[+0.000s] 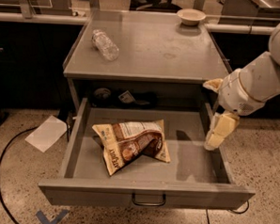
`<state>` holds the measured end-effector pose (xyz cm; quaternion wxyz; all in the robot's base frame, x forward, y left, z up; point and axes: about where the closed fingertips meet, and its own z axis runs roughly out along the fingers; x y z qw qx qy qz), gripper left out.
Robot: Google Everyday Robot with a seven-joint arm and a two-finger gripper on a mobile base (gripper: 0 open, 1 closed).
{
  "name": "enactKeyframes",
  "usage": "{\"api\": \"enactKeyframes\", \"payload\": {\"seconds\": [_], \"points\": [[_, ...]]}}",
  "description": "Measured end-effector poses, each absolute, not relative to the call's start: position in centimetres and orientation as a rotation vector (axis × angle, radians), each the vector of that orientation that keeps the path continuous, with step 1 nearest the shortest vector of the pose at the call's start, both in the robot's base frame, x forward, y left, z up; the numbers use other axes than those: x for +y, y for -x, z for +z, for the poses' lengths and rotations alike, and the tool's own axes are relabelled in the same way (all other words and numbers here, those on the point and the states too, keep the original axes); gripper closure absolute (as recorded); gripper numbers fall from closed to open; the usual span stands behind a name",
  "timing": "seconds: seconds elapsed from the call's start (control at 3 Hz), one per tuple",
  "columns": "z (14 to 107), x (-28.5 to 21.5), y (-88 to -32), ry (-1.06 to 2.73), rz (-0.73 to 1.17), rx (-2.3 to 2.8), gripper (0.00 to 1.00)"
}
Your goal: Pick brown chip bag from top drawer and place on counter
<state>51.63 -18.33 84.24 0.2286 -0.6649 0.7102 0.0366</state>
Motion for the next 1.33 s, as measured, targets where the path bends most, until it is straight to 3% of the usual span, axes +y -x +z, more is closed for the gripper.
{"api": "enactKeyframes", "payload": {"seconds": [1.33], "points": [[78.0, -11.4, -55.5, 1.897, 0.219, 1.798, 0.0]]}}
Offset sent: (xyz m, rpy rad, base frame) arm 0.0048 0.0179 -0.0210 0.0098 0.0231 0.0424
